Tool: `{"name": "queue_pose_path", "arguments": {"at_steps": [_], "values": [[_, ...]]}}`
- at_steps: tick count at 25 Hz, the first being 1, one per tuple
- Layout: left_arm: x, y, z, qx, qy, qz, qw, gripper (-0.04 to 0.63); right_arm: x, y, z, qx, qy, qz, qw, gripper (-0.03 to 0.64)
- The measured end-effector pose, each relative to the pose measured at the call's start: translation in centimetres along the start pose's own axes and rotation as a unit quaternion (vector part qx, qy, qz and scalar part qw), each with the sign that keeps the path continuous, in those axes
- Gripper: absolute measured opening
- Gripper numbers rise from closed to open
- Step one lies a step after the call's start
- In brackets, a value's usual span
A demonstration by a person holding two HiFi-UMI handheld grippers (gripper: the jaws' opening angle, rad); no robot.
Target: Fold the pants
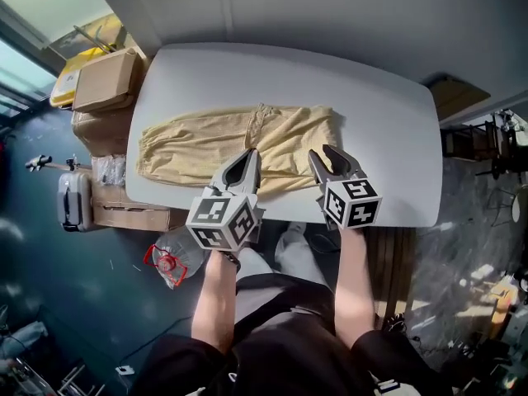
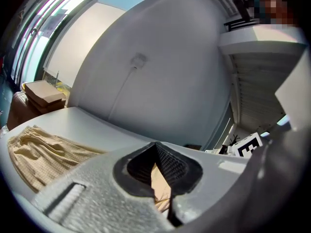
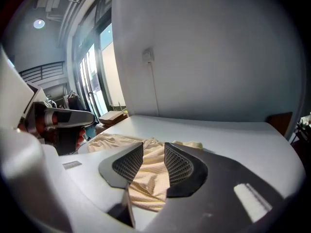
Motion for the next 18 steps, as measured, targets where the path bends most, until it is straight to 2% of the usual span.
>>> {"name": "queue_pose_path", "arguments": {"at_steps": [4,8,12,18], "values": [[2.5,1.2,-2.3,0.019,0.009,0.017,0.9996,0.005,-2.1,0.5,-4.2,0.027,0.035,-0.017,0.999,0.146],[4.9,3.1,-3.7,0.022,0.017,0.040,0.9988,0.005,-3.1,2.2,-7.3,0.046,0.056,-0.010,0.997,0.146],[6.6,5.4,-4.7,0.020,0.018,0.067,0.9974,0.005,-3.1,4.6,-9.1,0.063,0.057,0.012,0.996,0.147],[8.1,8.6,-4.2,0.009,0.000,0.099,0.9951,0.005,-1.1,8.5,-10.3,0.082,0.039,0.054,0.994,0.155]]}}
Point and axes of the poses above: the fingertips, and each gripper's own axes: x forward along the fingers, z to its left, y out of its underside, the point moved 1 cm from there along -x, backward along the fingers, and after that the axes turned 2 degrees about y, right-handed, at the moved point
